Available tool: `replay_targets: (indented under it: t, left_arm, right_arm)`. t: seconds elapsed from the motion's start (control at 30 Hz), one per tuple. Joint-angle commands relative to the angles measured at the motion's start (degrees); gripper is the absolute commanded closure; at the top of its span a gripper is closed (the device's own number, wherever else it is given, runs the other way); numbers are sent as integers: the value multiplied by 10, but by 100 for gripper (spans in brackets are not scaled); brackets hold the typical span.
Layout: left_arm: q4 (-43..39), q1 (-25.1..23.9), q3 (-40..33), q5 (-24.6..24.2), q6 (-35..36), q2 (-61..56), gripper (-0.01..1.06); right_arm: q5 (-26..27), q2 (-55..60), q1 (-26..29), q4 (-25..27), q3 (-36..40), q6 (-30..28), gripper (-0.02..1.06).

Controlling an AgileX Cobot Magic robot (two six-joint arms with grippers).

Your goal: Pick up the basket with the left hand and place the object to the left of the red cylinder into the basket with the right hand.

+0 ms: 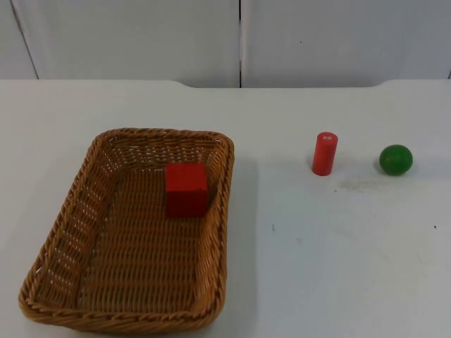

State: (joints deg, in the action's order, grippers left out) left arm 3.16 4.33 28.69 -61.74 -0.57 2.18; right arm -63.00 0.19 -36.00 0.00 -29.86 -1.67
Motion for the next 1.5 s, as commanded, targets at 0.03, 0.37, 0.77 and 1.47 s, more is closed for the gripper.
replay_targets:
  t: [0.03, 0.37, 0.77, 1.47]
  left_arm:
    - [0, 3, -2, 2, -2, -4, 0]
    - [4, 3, -2, 2, -7, -4, 0]
    - [3, 3, -2, 2, -7, -4, 0]
    - [3, 3, 0, -3, -7, -22, 0]
  right_arm:
    - [11, -2, 3, 0, 4, -5, 30]
    - [11, -2, 3, 0, 4, -5, 30]
    - [11, -2, 3, 0, 4, -5, -1]
    - [11, -2, 3, 0, 4, -5, -1]
